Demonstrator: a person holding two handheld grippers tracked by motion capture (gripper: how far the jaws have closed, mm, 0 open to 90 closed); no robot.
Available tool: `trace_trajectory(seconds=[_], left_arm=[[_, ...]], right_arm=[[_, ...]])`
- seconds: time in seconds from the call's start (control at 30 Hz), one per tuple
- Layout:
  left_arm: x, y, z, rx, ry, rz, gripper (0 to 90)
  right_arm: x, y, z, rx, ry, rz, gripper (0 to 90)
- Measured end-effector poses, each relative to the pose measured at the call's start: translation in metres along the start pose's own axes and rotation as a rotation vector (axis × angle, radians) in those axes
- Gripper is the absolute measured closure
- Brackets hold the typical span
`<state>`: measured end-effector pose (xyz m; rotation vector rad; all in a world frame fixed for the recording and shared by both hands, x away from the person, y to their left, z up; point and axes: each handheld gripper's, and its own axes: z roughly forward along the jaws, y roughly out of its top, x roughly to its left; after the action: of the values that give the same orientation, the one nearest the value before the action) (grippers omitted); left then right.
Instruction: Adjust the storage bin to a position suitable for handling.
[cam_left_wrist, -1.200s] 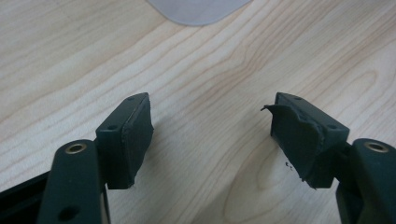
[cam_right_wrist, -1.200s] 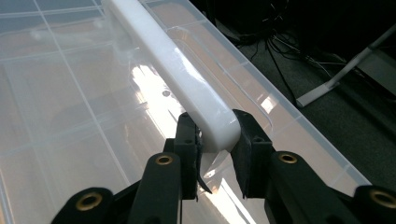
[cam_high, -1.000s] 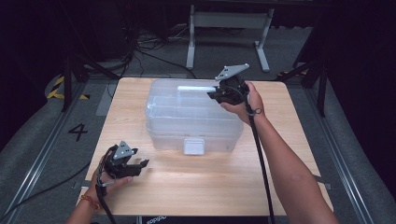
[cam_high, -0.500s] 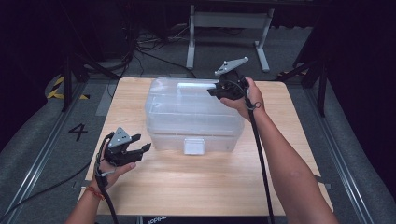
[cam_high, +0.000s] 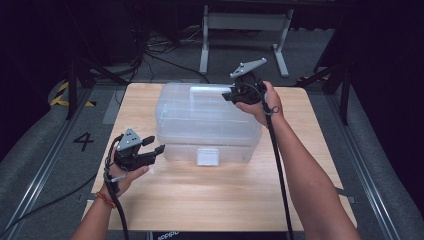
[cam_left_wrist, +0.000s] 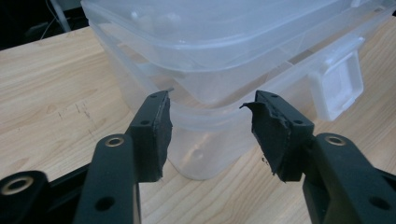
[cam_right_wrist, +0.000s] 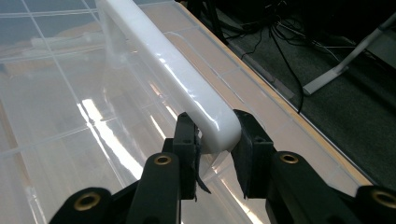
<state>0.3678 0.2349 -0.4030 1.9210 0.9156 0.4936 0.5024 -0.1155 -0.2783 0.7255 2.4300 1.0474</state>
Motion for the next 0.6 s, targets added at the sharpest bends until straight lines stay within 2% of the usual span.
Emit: trace_trajectory(seconds=[0.07,0.1,0.23,0.27,0.37,0.43,0.6], left_arm=[[0.0003,0.0010,0.0009,-0.014,-0.017,-0.020,50.8],[0.0011,0.0022,0.0013,-0.013,-0.012,-0.006,52.1],[0.0002,0.0048,0.0040,-0.025,-0.008,-0.012,58.5],[0.0009,0.0057,0.0043,-0.021,0.005,0.010,61.2],[0.0000,0.0061,0.0061,-0.016,0.011,0.018,66.6],[-0.0021,0.0075,0.0077,-0.010,0.033,0.043,70.8],[-0.0047,0.0095,0.0090,0.002,0.051,0.068,77.0]], right_arm=[[-0.0004,0.0000,0.0001,-0.002,0.002,0.002,72.8],[-0.0006,0.0000,0.0001,-0.004,0.002,0.001,72.8],[-0.0016,-0.0002,0.0002,-0.006,0.007,0.001,72.7],[-0.0018,-0.0001,0.0003,-0.007,0.007,0.002,72.7],[-0.0020,0.0004,0.0003,-0.005,0.008,-0.002,72.5],[-0.0020,0.0007,0.0003,-0.003,0.007,-0.010,72.3],[-0.0014,0.0023,-0.0001,-0.003,-0.006,-0.026,70.6]])
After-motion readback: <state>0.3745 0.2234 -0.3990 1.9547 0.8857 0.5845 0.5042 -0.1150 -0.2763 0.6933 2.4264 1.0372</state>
